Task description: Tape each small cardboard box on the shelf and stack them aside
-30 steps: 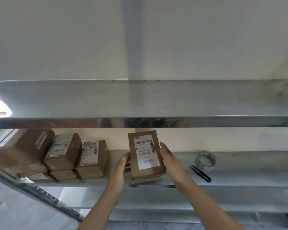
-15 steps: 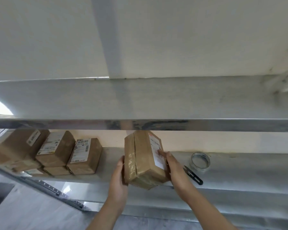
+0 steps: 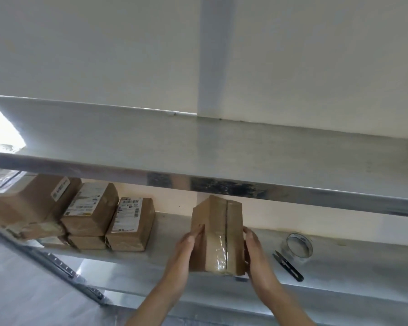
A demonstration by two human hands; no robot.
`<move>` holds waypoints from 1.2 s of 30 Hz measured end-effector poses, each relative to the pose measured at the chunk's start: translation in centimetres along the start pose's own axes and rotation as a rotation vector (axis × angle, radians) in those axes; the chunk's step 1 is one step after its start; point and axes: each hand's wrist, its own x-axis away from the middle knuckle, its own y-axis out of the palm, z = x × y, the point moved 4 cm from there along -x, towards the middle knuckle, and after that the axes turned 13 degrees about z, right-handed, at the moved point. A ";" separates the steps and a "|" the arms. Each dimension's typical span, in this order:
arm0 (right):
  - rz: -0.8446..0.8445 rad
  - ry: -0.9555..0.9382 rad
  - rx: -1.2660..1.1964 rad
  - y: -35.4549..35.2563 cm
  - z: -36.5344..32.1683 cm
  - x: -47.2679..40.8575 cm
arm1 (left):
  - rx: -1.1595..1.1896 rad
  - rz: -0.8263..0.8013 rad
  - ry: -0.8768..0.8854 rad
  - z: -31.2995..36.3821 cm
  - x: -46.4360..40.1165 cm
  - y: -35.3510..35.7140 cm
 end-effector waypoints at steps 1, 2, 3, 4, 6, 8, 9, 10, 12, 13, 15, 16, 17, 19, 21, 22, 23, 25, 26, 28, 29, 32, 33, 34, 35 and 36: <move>0.007 -0.015 -0.021 0.1 -0.1 0.0 | -0.042 0.011 -0.011 0.1 0.0 -0.1; 0.004 -0.048 -0.018 0.2 -0.2 0.2 | -0.077 0.016 -0.014 0.3 0.1 -0.1; 0.002 -0.084 0.010 0.3 -0.6 0.4 | -0.087 0.011 -0.010 0.6 0.1 -0.1; 0.002 -0.109 0.051 0.4 -0.7 0.5 | -0.077 0.006 -0.008 0.8 0.1 -0.1; 0.006 -0.114 0.075 0.2 -0.9 0.6 | 0.009 0.006 0.035 1.2 -0.1 -0.2; 0.006 -0.080 0.087 0.0 -1.1 0.4 | 0.172 0.012 0.105 1.2 -0.5 -0.6; 0.014 -0.075 0.102 -0.2 -1.1 0.2 | 0.235 0.023 0.097 1.1 -0.6 -0.7; 0.027 -0.087 0.115 -0.4 -1.1 -0.1 | 0.263 0.032 0.084 0.9 -0.6 -0.8; 0.045 -0.089 0.154 -0.7 -1.4 -0.1 | 0.276 0.025 0.060 0.8 -0.6 -0.6; 0.053 -0.084 0.181 -1.0 -1.6 0.1 | 0.276 0.018 0.033 0.6 -0.8 -0.4; 0.017 -0.094 0.236 -1.8 -1.7 0.2 | 0.280 0.038 -0.024 -0.2 -1.4 0.4; -0.012 -0.083 0.258 -2.1 -1.4 0.0 | 0.289 0.055 -0.041 -0.5 -1.6 0.9; -0.031 -0.068 0.262 -2.1 -1.0 -0.3 | 0.301 0.064 -0.055 -0.7 -1.8 1.3; -0.059 -0.026 0.225 -2.3 0.3 -1.3 | 0.275 0.053 -0.083 -0.8 -1.8 2.3; -0.079 0.019 0.198 -2.8 1.2 -2.3 | 0.220 0.024 -0.105 -1.2 -1.9 3.3; -0.086 0.038 0.184 -3.0 1.4 -2.5 | 0.207 0.023 -0.132 -1.7 -1.9 3.6; -0.088 0.060 0.170 -3.1 1.5 -2.7 | 0.198 0.035 -0.153 -2.1 -2.2 3.8; -0.099 0.103 0.150 -3.2 1.9 -3.0 | 0.171 0.037 -0.172 -2.9 -2.7 4.1; -0.104 0.117 0.155 -3.4 2.4 -3.3 | 0.149 0.031 -0.174 -3.2 -2.8 4.4; -0.129 0.140 0.189 -3.7 3.4 -3.6 | 0.105 0.023 -0.167 -3.4 -3.0 4.8; -0.137 0.145 0.191 -3.8 3.7 -3.9 | 0.087 0.021 -0.166 -3.5 -2.9 5.1; -0.005 0.034 0.289 -6.1 3.5 -5.1 | 0.054 0.066 -0.167 -3.7 -3.0 5.0; 0.107 -0.028 0.348 -7.9 3.5 -5.9 | 0.043 0.100 -0.157 -3.6 -3.2 4.6; 0.207 -0.095 0.455 -10.1 3.5 -6.7 | 0.022 0.133 -0.135 -3.5 -3.4 4.1; 0.275 -0.154 0.617 -12.4 3.7 -7.5 | -0.011 0.160 -0.105 -3.3 -3.7 3.6; 0.304 -0.200 0.826 -14.5 4.0 -8.0 | -0.050 0.176 -0.074 -3.1 -4.0 3.0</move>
